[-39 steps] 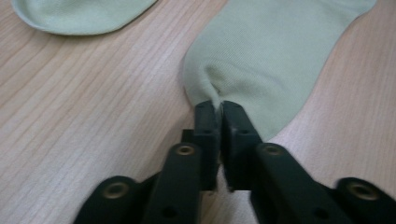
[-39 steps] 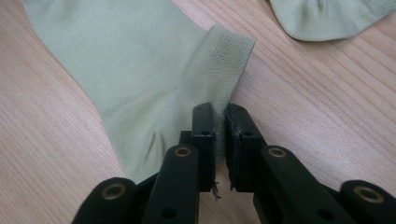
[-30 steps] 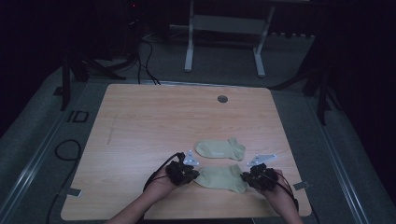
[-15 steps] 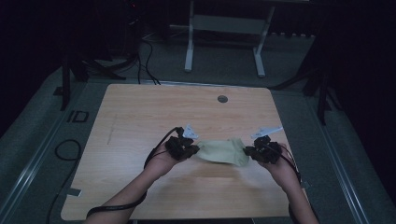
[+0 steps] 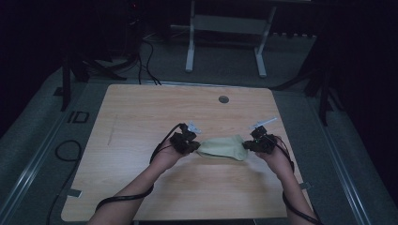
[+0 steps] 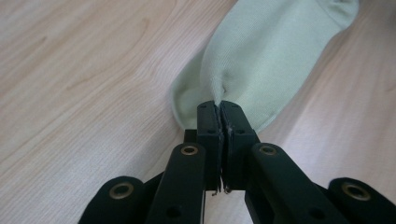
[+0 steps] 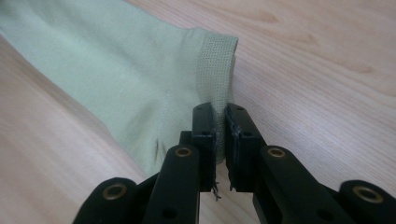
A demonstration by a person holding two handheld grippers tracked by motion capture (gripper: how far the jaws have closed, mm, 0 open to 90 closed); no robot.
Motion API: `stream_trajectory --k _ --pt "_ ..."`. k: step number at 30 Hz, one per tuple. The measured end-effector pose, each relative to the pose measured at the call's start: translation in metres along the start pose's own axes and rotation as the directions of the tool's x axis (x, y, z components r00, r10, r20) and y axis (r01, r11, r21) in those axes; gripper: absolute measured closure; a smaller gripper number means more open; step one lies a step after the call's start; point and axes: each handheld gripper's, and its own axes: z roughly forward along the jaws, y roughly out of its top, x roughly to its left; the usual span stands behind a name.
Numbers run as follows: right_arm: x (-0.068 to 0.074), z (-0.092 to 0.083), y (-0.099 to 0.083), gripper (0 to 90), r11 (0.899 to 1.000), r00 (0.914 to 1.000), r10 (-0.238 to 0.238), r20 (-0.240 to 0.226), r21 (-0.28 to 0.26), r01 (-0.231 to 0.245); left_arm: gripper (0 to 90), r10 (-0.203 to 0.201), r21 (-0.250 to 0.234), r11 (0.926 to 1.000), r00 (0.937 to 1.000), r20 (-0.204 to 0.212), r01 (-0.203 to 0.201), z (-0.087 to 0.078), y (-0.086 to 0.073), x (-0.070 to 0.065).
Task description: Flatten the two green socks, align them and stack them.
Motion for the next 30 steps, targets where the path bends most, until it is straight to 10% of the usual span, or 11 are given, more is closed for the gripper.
stream_trajectory --k 12,15,20,25,30 --pt "-0.007 0.023 0.002 79.0 0.999 0.9996 0.024 0.014 0.037 -0.024 82.8 -0.049 0.036 0.9981 0.9988 -0.001 0.049 0.032 -0.013 0.008" --pt "-0.007 0.023 0.001 67.8 0.999 0.9997 0.021 0.016 0.043 -0.021 56.3 -0.058 0.042 0.9974 0.9983 -0.003 0.058 0.032 -0.013 0.008" --pt "-0.005 0.009 0.001 64.0 1.0 0.9995 0.022 0.024 0.003 -0.022 44.6 -0.062 -0.001 0.9981 0.998 -0.007 0.062 0.018 -0.009 0.006" --pt "0.002 -0.004 0.003 81.2 0.999 0.9999 0.009 0.009 -0.045 -0.009 70.5 -0.025 -0.086 0.996 0.9996 -0.017 0.023 0.005 0.002 -0.007" --pt "0.006 0.01 0.001 89.6 1.0 0.9999 0.0 -0.012 -0.02 -0.001 86.9 0.003 -0.054 0.9985 0.9999 0.014 -0.002 0.019 0.007 -0.018"
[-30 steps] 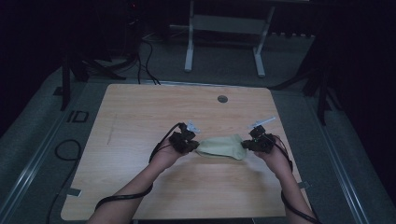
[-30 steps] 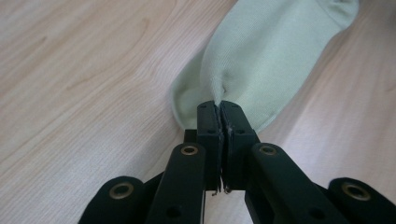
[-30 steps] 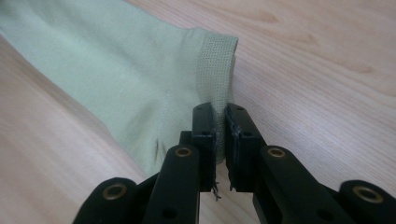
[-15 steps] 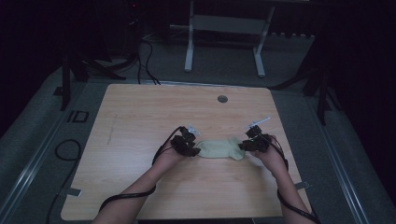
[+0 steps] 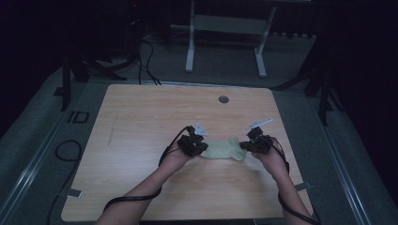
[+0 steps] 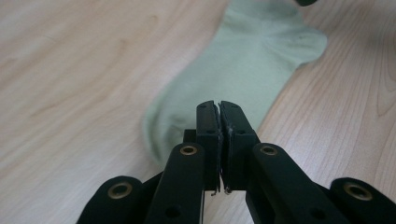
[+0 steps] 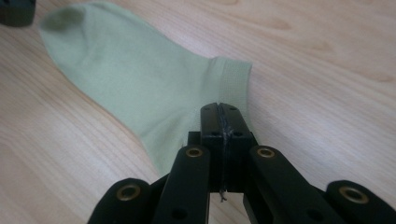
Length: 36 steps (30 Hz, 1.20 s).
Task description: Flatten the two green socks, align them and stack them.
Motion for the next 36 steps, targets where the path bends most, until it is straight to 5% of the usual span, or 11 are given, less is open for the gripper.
stream_trajectory --k 9,36 --pt "0.0 0.028 -0.009 89.6 0.999 1.0 -0.001 0.001 0.051 0.001 88.7 -0.017 0.057 0.9982 0.9999 0.001 0.017 0.031 -0.01 0.007" --pt "0.047 0.066 0.04 87.0 0.995 0.9937 -0.088 -0.069 0.046 0.092 88.6 -0.096 0.05 0.9937 0.9915 -0.088 0.1 -0.011 -0.054 0.051"
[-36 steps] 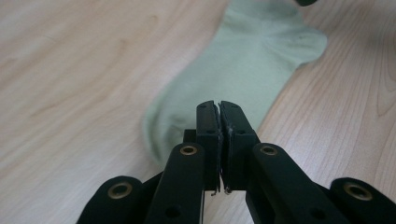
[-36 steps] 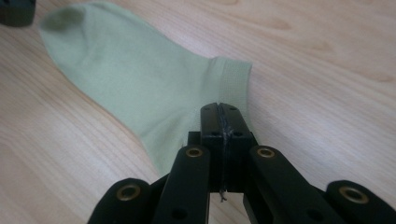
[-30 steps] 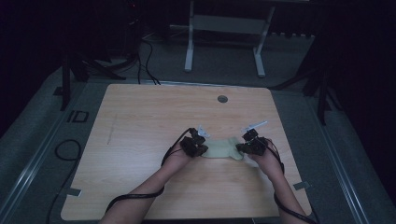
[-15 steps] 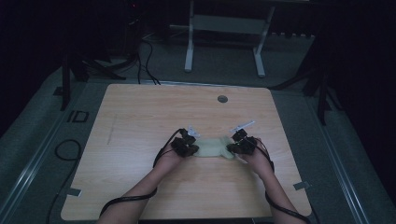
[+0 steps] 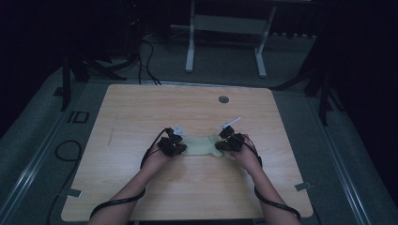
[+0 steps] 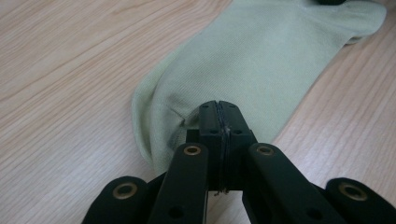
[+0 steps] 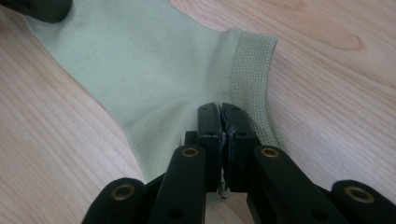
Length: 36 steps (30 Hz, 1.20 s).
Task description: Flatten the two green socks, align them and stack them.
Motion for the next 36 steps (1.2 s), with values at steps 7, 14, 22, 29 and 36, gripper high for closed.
stream_trajectory --k 7,14,22,29,36 --pt "0.002 0.002 0.005 84.6 1.0 0.9999 -0.006 -0.008 0.009 0.006 88.5 0.013 0.017 0.9998 0.9999 -0.006 -0.013 -0.001 0.001 0.001" --pt "0.0 -0.007 0.005 62.8 0.999 0.999 0.016 -0.042 -0.028 -0.017 65.1 0.017 -0.009 0.9998 0.9995 0.026 -0.017 -0.006 0.008 -0.005" --pt "0.006 -0.032 0.004 35.9 0.989 0.9978 -0.034 -0.057 -0.146 0.025 22.4 -0.008 -0.063 0.9979 0.9979 0.065 0.012 -0.021 0.015 -0.013" --pt "0.006 -0.034 -0.004 17.5 0.99 0.9964 -0.053 -0.066 -0.13 0.044 5.4 -0.035 -0.085 0.9955 0.9965 0.075 0.041 -0.02 0.003 -0.012" --pt "0.002 -0.034 -0.017 12.8 0.982 0.9981 -0.06 -0.012 -0.182 0.057 2.7 -0.038 -0.121 0.9917 0.9974 0.061 0.045 -0.025 -0.015 -0.011"
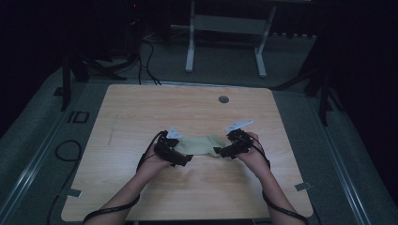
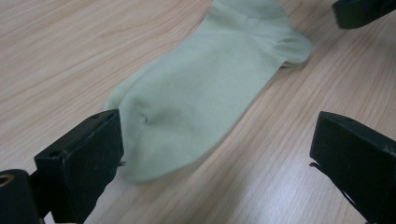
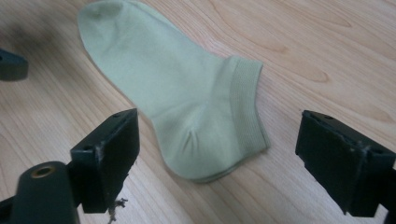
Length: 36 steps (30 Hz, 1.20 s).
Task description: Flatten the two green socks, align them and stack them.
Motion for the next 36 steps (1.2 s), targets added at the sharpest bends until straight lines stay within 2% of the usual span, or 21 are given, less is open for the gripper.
stream_trajectory --k 1,5,8,10,15,23,30,36 --pt "0.0 -0.001 -0.002 12.7 1.0 1.0 0.0 0.008 0.003 0.0 2.7 -0.006 -0.007 1.0 1.0 0.007 0.006 -0.001 -0.003 0.001" --pt "-0.001 -0.004 -0.01 12.4 1.0 0.9998 -0.013 0.016 -0.004 0.013 2.7 -0.02 -0.009 0.9998 0.9998 -0.01 0.02 -0.005 -0.014 0.005" --pt "-0.002 -0.007 -0.016 12.5 0.999 0.999 -0.038 0.022 -0.01 0.038 2.7 -0.008 -0.009 0.9999 0.9995 -0.032 0.008 -0.01 -0.023 0.008" --pt "-0.002 -0.009 -0.021 12.4 0.999 0.9982 -0.053 0.03 -0.009 0.053 2.7 0.013 0.003 0.9999 0.9976 -0.068 -0.013 -0.013 -0.028 0.007" --pt "-0.005 -0.017 -0.033 12.4 0.998 0.9973 -0.053 0.051 -0.021 0.054 2.6 0.006 -0.003 1.0 0.9966 -0.082 -0.007 -0.022 -0.036 0.007" --pt "-0.016 -0.028 -0.055 12.6 0.999 0.997 -0.014 0.076 -0.049 0.018 2.5 0.014 0.022 0.9997 0.9965 -0.082 -0.012 -0.036 -0.054 0.006" --pt "-0.024 -0.039 -0.073 12.6 0.997 0.9947 0.031 0.098 -0.07 -0.024 2.5 -0.022 -0.008 0.9997 0.9943 -0.104 0.021 -0.054 -0.069 0.01" --pt "-0.028 -0.046 -0.088 12.7 0.995 0.9908 0.077 0.112 -0.079 -0.068 2.4 -0.063 -0.027 0.9978 0.9899 -0.127 0.06 -0.068 -0.086 0.018"
